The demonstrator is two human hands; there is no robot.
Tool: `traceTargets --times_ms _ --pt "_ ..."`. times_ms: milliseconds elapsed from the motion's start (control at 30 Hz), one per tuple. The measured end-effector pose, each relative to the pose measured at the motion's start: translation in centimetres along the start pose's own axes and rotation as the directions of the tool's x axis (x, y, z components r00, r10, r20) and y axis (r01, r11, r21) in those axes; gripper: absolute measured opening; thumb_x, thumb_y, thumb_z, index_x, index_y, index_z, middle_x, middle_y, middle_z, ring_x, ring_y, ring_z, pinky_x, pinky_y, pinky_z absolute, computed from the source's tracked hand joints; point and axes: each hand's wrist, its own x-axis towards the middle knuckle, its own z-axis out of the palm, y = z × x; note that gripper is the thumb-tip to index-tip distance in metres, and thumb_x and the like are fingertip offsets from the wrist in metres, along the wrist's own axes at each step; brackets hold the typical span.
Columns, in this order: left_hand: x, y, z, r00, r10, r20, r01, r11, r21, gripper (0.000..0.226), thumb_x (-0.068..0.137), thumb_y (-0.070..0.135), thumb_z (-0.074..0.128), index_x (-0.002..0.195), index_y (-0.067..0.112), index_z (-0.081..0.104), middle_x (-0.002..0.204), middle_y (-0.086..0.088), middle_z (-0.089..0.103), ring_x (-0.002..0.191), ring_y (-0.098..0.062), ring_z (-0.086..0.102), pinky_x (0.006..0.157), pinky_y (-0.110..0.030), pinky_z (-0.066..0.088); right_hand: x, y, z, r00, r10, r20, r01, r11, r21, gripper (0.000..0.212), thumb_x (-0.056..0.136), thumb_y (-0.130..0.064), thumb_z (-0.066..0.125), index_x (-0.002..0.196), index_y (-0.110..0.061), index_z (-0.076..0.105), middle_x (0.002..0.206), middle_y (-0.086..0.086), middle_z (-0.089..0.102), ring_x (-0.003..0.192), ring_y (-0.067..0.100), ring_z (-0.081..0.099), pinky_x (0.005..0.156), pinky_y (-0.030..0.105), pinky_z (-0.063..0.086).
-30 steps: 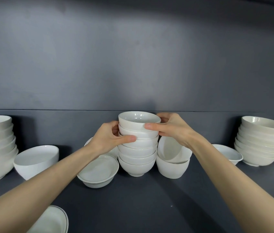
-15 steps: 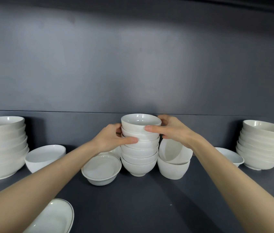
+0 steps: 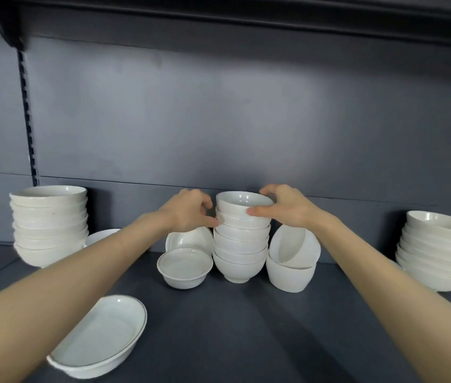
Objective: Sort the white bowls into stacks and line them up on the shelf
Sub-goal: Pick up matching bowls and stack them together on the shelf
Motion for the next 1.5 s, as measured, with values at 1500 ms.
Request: traceTargets --times_ms 1500 --pt "-22.1 -18.9 0.2 0.977 0.048 0.210 0.076 0.834 -0.546 0.065 0.064 0.048 0.082 0.120 0.032 0.056 0.114 0.018 0.066 0.110 0.006 0.058 0.098 -0.017 0.041 -14.9 -11.9 20.5 0.962 0.254 0.101 -0.264 0.769 0.582 0.044 0.087 -0.034 0.067 0.127 -0.019 0.058 0.108 -0.018 0.066 0.095 -0.015 0.059 0.077 0.001 0.045"
